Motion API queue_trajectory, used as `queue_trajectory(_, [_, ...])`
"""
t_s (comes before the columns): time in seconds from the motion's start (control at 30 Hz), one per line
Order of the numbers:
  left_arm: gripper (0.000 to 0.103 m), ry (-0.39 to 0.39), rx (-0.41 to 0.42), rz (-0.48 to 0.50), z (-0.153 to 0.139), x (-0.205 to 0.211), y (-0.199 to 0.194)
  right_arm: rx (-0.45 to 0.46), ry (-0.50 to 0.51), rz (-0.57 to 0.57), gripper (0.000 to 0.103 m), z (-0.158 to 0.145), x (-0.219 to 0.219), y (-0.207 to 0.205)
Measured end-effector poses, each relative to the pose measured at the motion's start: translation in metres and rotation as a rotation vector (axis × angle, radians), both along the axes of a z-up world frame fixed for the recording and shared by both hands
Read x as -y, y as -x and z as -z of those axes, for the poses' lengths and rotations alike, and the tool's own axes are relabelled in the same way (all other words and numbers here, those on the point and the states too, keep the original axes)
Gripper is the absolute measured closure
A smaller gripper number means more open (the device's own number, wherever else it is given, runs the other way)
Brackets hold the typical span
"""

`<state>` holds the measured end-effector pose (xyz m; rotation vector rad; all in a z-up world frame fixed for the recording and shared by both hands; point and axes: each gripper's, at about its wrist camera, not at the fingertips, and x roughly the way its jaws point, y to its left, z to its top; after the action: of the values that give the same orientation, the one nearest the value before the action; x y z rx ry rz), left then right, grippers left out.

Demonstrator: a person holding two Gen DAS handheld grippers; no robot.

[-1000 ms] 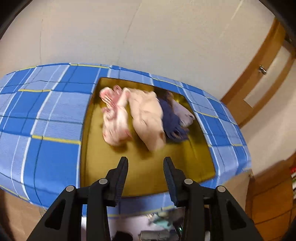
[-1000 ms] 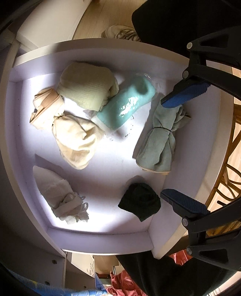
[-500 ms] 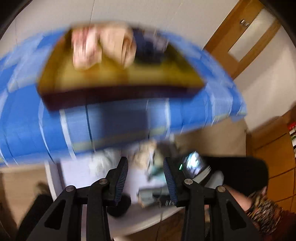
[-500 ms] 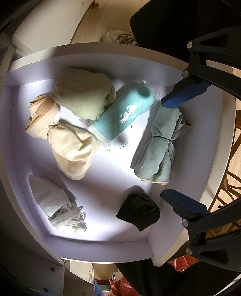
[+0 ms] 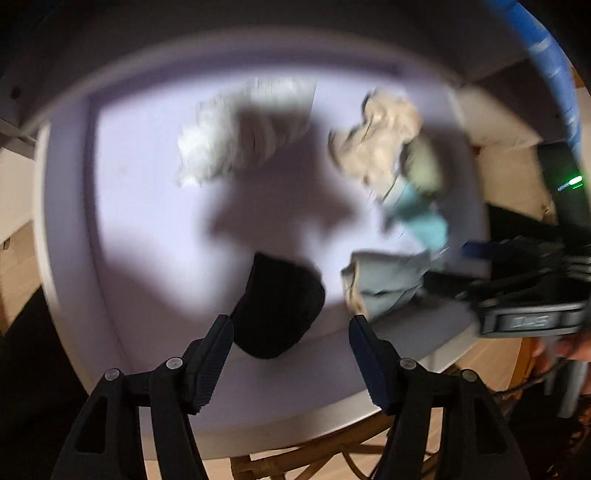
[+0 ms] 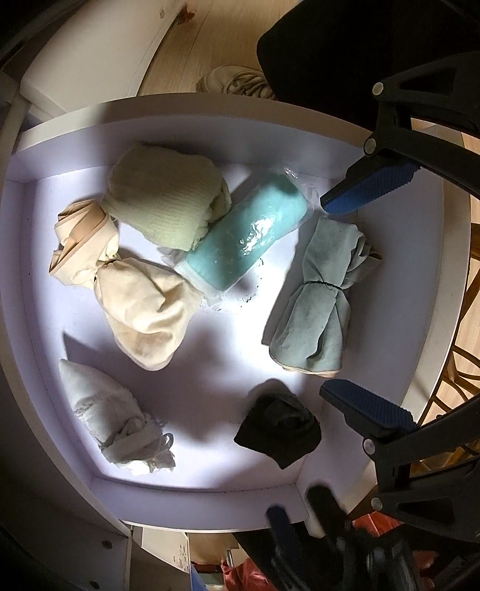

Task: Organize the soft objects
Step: 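Grasp the black sock bundle with the left gripper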

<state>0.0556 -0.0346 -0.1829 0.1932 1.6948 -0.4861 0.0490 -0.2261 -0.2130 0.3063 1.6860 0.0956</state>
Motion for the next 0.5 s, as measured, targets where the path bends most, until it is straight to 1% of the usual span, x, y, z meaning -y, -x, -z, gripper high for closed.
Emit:
queue_trajectory(0.07, [0.037,-0.011,-0.031,0.024,0.01,0.002,0.002,0.002,0.005,0.008,0.011,0.0,0.003,-0.001])
queue_trajectory(0.27, [0.037,-0.089,-0.038,0.121,0.04,0.014,0.013,-0.001,0.005,0.05,0.011,0.001,0.013,-0.003])
queue_trajectory(0.4, [0.037,-0.207,0.009,0.179,0.057,0.013,0.019,-0.004,0.006,0.065,0.011,0.001,0.018,-0.004])
queue_trajectory(0.43, [0.037,-0.251,0.03,0.179,0.062,0.009,0.018,-0.003,0.007,0.071,0.011,0.002,0.019,-0.004])
queue_trajectory(0.5, [0.037,-0.289,0.039,0.13,0.065,-0.002,0.013,-0.001,0.005,0.081,0.011,0.002,0.022,-0.005])
